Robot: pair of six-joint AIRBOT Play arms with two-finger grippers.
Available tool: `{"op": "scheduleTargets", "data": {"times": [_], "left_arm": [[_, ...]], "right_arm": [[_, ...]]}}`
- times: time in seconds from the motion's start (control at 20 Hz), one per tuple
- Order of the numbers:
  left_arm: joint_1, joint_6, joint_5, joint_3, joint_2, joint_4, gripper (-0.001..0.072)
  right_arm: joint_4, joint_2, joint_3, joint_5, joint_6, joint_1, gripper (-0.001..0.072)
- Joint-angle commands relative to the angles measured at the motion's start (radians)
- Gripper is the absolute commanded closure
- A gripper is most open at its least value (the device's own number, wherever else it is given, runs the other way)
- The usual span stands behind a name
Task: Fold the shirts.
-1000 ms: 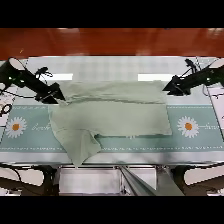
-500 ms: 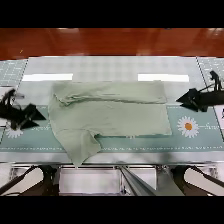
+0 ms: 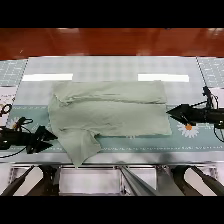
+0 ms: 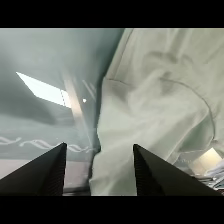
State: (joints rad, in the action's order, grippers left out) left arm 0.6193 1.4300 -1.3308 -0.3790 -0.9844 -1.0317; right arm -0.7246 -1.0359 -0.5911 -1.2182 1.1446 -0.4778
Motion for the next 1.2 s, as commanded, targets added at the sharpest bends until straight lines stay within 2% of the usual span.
{"op": "scheduleTargets", "data": {"times": [0.0, 0.3, 0.35, 0.4, 0.45, 0.6, 0.75, 0.9, 1.0, 1.15], "left_arm": [[-0.075, 0.022, 0.084, 0.022, 0.003, 0.043, 0.0202], [-0.298, 0.023, 0.246, 0.022, -0.051, 0.132, 0.0205], [-0.325, 0.022, 0.255, 0.022, -0.058, 0.132, 0.0223], [-0.339, 0.022, 0.256, 0.021, -0.064, 0.132, 0.0405], [-0.341, 0.019, 0.253, 0.019, -0.064, 0.132, 0.0696], [-0.339, -0.006, 0.216, 0.011, -0.062, 0.132, 0.0688], [-0.34, -0.005, 0.196, 0.007, -0.062, 0.133, 0.0689], [-0.34, -0.005, 0.202, 0.007, -0.062, 0.132, 0.0688], [-0.34, -0.005, 0.21, 0.007, -0.062, 0.132, 0.0688], [-0.34, -0.005, 0.213, 0.007, -0.062, 0.132, 0.0688]], "right_arm": [[0.016, 0.009, 0.014, 0.003, -0.01, 0.0, 0.0302], [0.019, 0.009, 0.014, 0.006, -0.005, 0.0, 0.0302], [0.019, 0.01, 0.014, 0.007, -0.005, -0.001, 0.0302], [0.019, 0.009, 0.013, 0.007, -0.006, -0.005, 0.0302], [0.019, 0.01, 0.013, 0.005, -0.006, -0.019, 0.0302], [-0.032, 0.013, 0.014, -0.034, -0.007, -0.132, 0.0302], [-0.246, 0.018, 0.048, -0.083, 0.172, -0.207, 0.0302], [-0.39, 0.018, 0.076, -0.113, 0.205, -0.207, 0.0302], [-0.386, -0.001, 0.075, -0.106, 0.223, -0.206, 0.0302], [-0.251, -0.08, 0.075, -0.099, 0.174, -0.206, 0.0302]]}}
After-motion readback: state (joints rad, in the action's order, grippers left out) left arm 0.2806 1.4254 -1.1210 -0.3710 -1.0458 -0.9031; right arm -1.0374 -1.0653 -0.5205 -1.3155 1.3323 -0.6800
